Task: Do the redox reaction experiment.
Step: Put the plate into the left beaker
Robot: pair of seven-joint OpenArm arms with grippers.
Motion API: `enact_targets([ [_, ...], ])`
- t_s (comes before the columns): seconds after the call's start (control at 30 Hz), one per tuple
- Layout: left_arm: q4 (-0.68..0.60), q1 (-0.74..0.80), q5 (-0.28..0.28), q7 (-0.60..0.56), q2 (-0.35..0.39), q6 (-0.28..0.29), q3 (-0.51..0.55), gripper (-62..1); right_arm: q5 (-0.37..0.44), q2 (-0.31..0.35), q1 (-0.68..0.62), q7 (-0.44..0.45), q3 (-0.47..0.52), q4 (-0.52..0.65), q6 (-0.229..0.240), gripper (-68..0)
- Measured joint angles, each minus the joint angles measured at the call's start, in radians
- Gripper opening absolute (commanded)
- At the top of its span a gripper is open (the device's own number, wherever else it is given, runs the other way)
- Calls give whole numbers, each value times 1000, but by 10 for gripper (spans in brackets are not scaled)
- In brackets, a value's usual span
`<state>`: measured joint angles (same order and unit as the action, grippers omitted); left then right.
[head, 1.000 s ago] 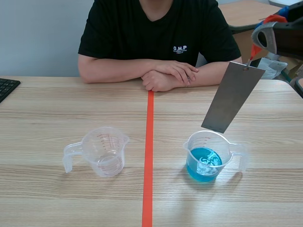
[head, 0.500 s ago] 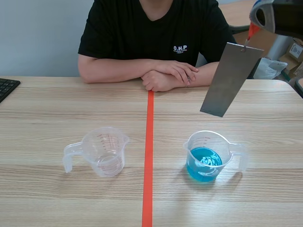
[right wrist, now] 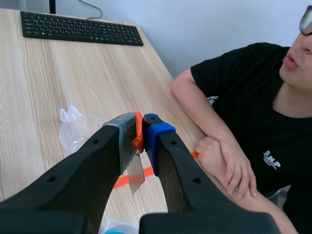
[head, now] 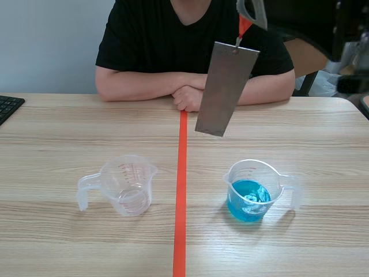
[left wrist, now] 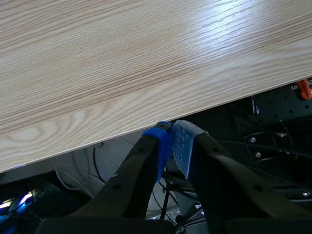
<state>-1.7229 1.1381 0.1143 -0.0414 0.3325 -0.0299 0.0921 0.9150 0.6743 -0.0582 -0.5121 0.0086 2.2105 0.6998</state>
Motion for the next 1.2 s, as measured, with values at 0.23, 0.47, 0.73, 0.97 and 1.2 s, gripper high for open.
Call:
enact_targets([
  [0.23, 0, 0, 0, 0, 0, 0, 0, -400, -105, -118, 112, -51, -175, -29, -5, -658],
  [0.47, 0, 0, 0, 1, 0, 26, 0, -370, -188, -232, 191, -65, -312, -98, -16, -658],
  [0.73, 0, 0, 0, 7, -10, 36, 0, -292, -282, -339, 269, -81, -449, -158, -27, -658],
  [0.97, 0, 0, 0, 12, -11, 74, 0, -193, -351, -409, 299, -98, -529, -213, -34, -658],
  [1.2, 0, 0, 0, 20, -11, 80, 0, -32, -419, -459, 304, -100, -592, -231, -39, -658],
])
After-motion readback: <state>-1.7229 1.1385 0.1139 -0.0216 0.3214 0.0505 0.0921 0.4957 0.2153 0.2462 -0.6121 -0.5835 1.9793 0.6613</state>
